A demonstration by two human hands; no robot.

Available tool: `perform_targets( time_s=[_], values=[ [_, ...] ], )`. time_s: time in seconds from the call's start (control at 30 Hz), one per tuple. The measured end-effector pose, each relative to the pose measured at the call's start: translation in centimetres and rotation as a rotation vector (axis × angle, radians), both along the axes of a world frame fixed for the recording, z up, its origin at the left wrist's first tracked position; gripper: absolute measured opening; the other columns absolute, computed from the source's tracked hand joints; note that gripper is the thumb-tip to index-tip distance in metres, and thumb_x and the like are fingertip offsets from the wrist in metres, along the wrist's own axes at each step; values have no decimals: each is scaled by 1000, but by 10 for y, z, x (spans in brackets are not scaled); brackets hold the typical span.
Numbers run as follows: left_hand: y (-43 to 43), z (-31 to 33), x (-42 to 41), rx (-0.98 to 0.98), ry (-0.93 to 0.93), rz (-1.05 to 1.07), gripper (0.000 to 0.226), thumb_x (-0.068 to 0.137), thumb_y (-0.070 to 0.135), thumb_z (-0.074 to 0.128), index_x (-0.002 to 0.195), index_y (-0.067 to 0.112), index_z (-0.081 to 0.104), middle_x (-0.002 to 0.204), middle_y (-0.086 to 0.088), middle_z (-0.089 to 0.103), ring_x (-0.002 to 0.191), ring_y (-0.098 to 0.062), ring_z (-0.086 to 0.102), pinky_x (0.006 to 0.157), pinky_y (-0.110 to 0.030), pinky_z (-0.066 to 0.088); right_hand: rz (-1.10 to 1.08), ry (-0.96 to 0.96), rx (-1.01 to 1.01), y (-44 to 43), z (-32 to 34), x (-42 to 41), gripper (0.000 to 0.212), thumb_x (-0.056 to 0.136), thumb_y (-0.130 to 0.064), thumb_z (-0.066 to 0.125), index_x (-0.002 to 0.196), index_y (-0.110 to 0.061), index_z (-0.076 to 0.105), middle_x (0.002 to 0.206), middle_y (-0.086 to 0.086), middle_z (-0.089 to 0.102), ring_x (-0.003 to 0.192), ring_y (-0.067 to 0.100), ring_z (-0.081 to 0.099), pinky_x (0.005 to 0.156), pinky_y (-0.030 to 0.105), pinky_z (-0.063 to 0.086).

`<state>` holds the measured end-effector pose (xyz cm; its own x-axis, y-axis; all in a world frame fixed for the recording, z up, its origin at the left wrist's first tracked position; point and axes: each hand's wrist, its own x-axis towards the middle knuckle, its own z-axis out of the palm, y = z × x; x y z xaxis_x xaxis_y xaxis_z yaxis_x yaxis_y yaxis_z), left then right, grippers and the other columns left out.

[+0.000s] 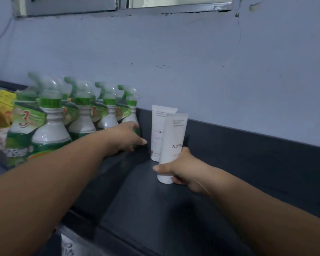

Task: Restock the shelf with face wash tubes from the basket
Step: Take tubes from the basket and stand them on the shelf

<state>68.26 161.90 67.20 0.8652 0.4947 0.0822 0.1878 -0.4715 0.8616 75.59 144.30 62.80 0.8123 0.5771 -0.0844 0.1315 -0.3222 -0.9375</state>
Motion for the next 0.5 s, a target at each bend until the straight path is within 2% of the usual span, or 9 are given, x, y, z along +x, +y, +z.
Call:
perform_targets(
  time_s=[0.1, 0.17, 0.27, 0.37, 0.43, 0.5],
  values=[
    [5, -1, -24, 13, 1, 40, 71, 80, 18, 74, 141, 17, 38, 125, -12, 54, 103, -27, 61, 87, -43, 56, 66, 58, 3, 19, 2, -11, 54, 66, -4, 81, 113, -17, 56, 105, 2, 66, 89, 18, 65, 48, 20, 43],
    [5, -2, -36, 25, -15, 66, 70, 81, 16, 73, 142, 14, 38, 121, -12, 56, 103, -29, 62, 86, -44, 56, 53, 38, 56, 34, -1, -14, 50, 65, -3, 84, 109, -12, 62, 102, 6, 68, 88, 20, 65, 56, 24, 50],
    [4, -4, -50, 48, -36, 92, 70, 81, 17, 73, 141, 13, 39, 113, -12, 60, 99, -30, 64, 85, -46, 56, -106, -100, 78, 55, -10, -17, 71, 44, -29, 95, 106, -14, 64, 102, 5, 71, 90, 22, 68, 75, 35, 59],
    [3, -6, -61, 117, -33, 123, 67, 80, 23, 73, 139, 15, 41, 117, -9, 60, 96, -26, 64, 88, -44, 54, -234, -230, -26, 65, -9, -21, 91, 34, -53, 90, 112, -17, 59, 104, 1, 67, 90, 23, 66, 75, 34, 57],
    [1, -8, -68, 143, -36, 136, 64, 80, 24, 73, 136, 15, 44, 122, -9, 58, 102, -25, 62, 92, -42, 52, -255, -216, -39, 68, -6, -21, 109, 20, -61, 83, 115, -16, 56, 107, 3, 66, 92, 25, 66, 79, 38, 58],
    [-3, -10, -76, 165, -29, 138, 64, 80, 25, 73, 137, 15, 44, 126, -9, 56, 107, -25, 59, 96, -41, 50, -248, -180, -25, 69, -7, -21, 118, 12, -57, 83, 118, -15, 51, 108, 4, 65, 94, 27, 65, 81, 41, 58]
  ],
)
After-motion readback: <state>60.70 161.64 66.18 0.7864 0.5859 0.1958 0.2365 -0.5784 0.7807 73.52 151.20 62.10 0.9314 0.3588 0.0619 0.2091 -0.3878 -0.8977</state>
